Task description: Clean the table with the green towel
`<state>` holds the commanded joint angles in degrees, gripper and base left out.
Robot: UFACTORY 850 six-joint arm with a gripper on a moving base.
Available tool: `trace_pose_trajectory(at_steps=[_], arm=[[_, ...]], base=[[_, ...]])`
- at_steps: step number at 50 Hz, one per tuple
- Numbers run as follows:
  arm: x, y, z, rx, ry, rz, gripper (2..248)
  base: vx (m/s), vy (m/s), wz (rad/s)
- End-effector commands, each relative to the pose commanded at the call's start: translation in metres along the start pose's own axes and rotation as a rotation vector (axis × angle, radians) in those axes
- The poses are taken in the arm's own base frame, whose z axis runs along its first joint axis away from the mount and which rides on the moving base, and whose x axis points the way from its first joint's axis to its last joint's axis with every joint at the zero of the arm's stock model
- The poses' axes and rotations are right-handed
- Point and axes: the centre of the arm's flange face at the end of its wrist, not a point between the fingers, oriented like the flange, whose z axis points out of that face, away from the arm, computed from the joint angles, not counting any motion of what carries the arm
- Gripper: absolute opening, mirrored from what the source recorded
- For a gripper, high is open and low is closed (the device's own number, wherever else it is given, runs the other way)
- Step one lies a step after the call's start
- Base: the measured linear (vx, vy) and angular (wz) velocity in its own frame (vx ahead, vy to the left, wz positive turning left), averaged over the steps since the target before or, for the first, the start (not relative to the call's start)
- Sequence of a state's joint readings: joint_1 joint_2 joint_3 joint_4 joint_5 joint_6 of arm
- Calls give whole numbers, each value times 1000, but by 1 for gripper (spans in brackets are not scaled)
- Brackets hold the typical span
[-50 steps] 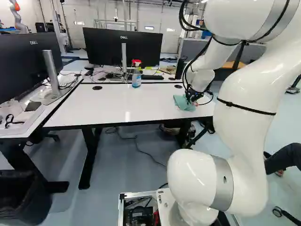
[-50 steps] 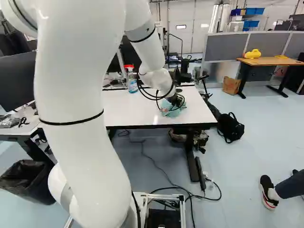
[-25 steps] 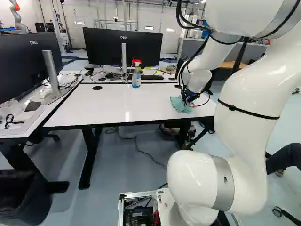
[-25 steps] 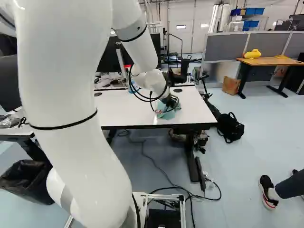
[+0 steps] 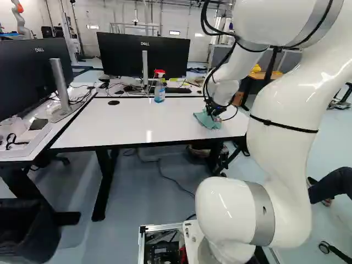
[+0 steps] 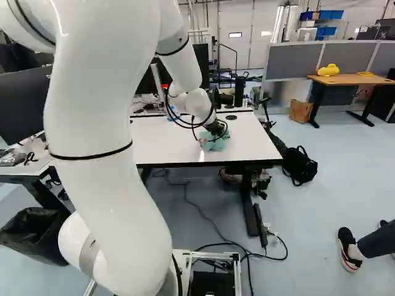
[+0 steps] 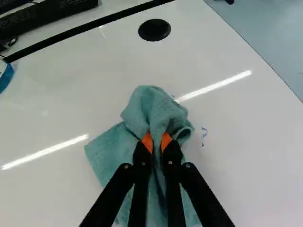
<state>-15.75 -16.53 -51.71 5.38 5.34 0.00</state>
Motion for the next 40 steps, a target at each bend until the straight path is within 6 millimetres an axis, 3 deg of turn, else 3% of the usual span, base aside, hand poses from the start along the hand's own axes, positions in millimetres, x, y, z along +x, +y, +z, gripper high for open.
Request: trace_pose_trajectory(at_steps=[24,40], arm=[[34,-3,33,2,25,1,40],[50,14,48,-17,40,23,40]], base=[[0,0,0],[0,0,0]])
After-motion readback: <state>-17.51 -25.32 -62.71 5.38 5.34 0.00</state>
